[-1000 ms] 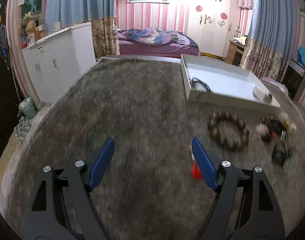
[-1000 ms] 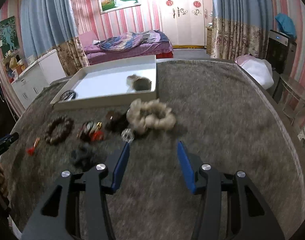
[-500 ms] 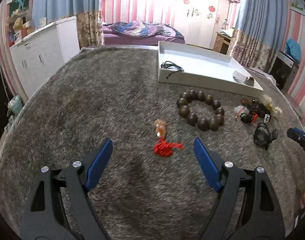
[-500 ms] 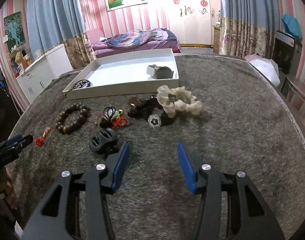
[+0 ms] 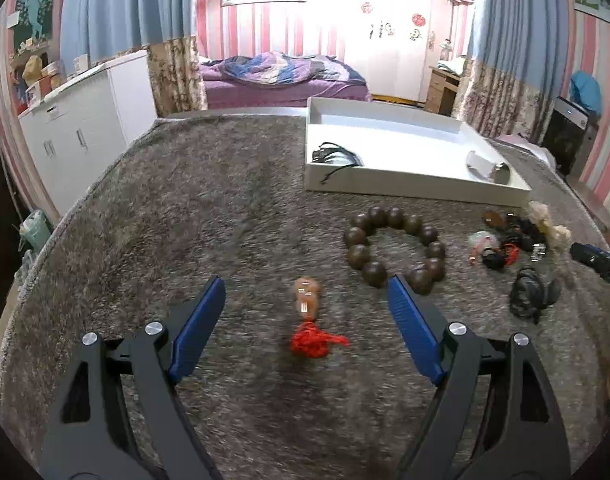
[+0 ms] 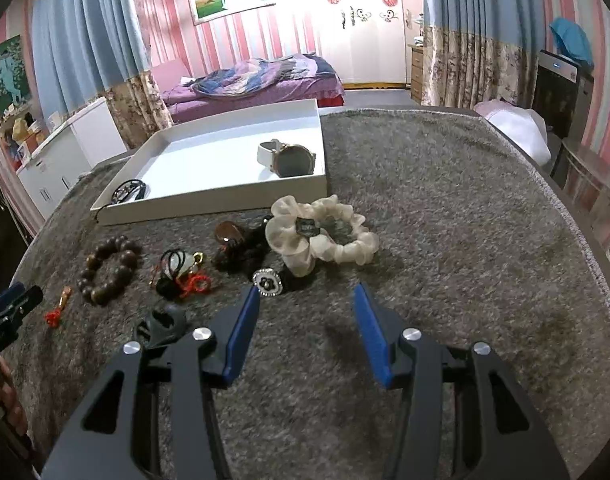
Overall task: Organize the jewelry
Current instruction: 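Grasp the cream scrunchie with the right tool while the left tool grasps the wooden bead bracelet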
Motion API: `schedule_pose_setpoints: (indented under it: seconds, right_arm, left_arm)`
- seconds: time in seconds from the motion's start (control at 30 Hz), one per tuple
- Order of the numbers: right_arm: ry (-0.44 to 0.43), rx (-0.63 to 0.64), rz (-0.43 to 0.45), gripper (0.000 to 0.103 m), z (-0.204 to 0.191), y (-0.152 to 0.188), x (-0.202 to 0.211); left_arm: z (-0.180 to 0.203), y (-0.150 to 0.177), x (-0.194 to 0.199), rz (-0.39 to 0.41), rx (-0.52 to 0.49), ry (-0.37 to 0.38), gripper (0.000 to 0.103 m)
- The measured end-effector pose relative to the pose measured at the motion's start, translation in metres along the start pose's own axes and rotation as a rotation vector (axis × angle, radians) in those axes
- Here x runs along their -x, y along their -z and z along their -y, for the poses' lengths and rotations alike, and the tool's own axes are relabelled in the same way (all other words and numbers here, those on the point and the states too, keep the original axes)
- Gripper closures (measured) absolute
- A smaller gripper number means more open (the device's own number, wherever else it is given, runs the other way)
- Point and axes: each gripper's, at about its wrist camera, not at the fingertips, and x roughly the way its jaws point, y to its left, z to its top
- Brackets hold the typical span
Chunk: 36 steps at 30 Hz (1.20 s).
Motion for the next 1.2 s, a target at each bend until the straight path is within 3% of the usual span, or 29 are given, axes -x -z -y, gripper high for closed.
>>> schedule_pose_setpoints:
  seconds: [0.13,0.4,0.57,0.63,0.8,0.93,1.2]
  right_arm:
    - [0.02,-0.018,-0.001,0.054,0.004,-0.004,-0.011]
    - [0.046,-0.028,-0.035,0.066,0.013,-0.019,-0.036]
    - [0.036,-0.017,-0.062,0.086,0.012,-0.021,-0.048]
    - [0.034,-0.015,-0.064,0.089,0.013,-0.02,-0.05]
    - [0.026,-0.016,-0.059,0.09,0.016,-0.018,-0.049]
    - [0.026,-0.01,-0.054,0.09,0.017,-0.018,-0.048]
    - [0.027,-0.003,-0.056,0.09,0.014,-0.018,-0.052]
  left_arm:
    - [-0.015,0.003,-0.01,-0.031,0.016,-0.018,0.021]
    - [-0.024,0.005,-0.016,-0.046,0.032,-0.014,0.021]
    - [-0.004,-0.006,-0.016,-0.034,0.006,0.023,0.021]
    - [0.009,-0.01,-0.019,-0.035,-0.014,0.042,0.021]
    - [0.025,-0.019,-0.039,-0.056,-0.027,0.043,0.021]
    - [0.032,-0.025,-0.056,-0.089,-0.034,0.051,0.038]
    - [0.038,-0.025,-0.082,-0.145,-0.059,0.022,0.042]
